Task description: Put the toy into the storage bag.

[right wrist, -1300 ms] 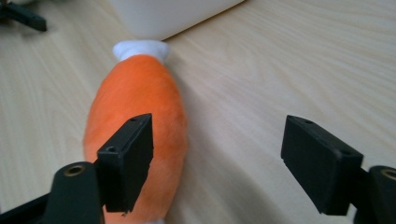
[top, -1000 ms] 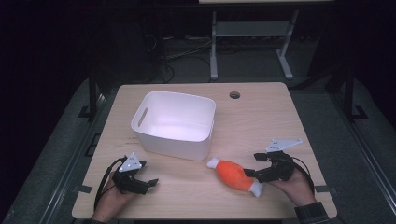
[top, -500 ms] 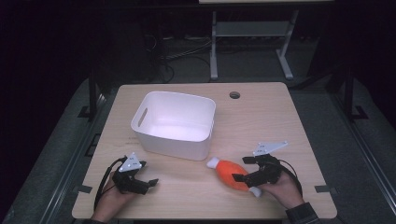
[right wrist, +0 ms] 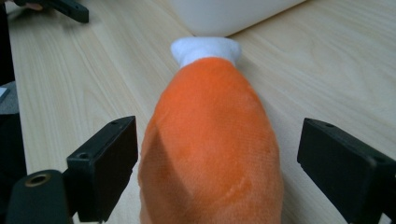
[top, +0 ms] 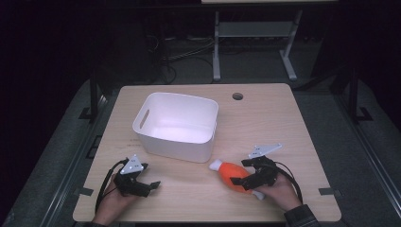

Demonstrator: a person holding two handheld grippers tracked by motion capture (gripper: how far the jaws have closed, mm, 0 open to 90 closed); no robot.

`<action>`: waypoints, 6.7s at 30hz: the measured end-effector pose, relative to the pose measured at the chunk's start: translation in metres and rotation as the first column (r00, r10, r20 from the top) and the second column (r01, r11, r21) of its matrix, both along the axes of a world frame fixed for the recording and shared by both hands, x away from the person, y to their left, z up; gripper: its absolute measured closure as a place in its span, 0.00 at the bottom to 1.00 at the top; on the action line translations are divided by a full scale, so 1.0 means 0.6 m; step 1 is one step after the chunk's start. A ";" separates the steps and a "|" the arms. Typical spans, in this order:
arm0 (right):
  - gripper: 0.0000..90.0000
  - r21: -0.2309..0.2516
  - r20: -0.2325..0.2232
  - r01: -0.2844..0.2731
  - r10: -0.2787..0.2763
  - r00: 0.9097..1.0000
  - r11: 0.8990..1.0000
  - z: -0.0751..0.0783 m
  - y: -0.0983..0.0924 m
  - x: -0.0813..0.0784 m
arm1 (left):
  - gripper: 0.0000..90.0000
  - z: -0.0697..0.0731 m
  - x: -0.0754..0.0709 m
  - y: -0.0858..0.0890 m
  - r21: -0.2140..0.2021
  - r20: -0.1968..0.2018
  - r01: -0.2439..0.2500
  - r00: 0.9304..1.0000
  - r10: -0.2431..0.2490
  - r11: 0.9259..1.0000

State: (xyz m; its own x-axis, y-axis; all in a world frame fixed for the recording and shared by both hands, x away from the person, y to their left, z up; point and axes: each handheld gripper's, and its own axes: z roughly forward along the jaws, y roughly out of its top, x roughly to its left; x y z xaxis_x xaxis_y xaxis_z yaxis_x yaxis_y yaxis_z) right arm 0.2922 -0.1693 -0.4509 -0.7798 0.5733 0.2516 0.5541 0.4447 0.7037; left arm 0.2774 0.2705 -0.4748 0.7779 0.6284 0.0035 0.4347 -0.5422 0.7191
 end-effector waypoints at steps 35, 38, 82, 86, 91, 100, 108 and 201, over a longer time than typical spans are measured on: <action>0.27 -0.043 -0.071 -0.103 0.100 0.993 0.994 -0.025 0.018 0.002 | 0.14 0.000 0.000 0.000 0.002 0.000 0.001 1.000 -0.001 1.000; 0.30 -0.046 -0.053 -0.107 0.105 0.993 0.993 -0.024 0.017 -0.002 | 0.15 0.000 0.000 0.000 0.000 0.000 0.000 1.000 0.000 1.000; 0.31 -0.031 0.064 -0.064 0.066 0.996 0.997 0.027 -0.033 -0.009 | 0.15 0.000 0.000 0.000 0.001 0.000 0.000 1.000 0.000 1.000; 0.31 -0.023 0.069 -0.063 0.064 0.996 0.998 0.033 -0.036 -0.008 | 0.15 0.000 0.000 0.000 -0.001 0.000 0.000 1.000 0.000 1.000; 0.31 -0.020 0.081 -0.062 0.063 0.995 0.998 0.043 -0.041 -0.006 | 0.15 0.000 0.000 0.000 0.000 0.000 0.000 1.000 0.000 1.000; 0.31 -0.016 0.095 -0.068 0.070 0.993 0.998 0.058 -0.045 -0.002 | 0.15 0.000 0.000 0.000 0.001 0.000 0.000 1.000 0.000 1.000; 0.31 -0.015 0.121 -0.080 0.081 0.989 0.997 0.076 -0.048 0.006 | 0.15 0.000 0.000 0.000 -0.002 0.000 -0.004 1.000 0.004 1.000; 0.31 -0.018 0.203 -0.344 0.340 0.918 0.939 0.259 0.137 0.179 | 0.15 0.000 0.000 0.000 -0.003 0.002 -0.003 1.000 0.003 1.000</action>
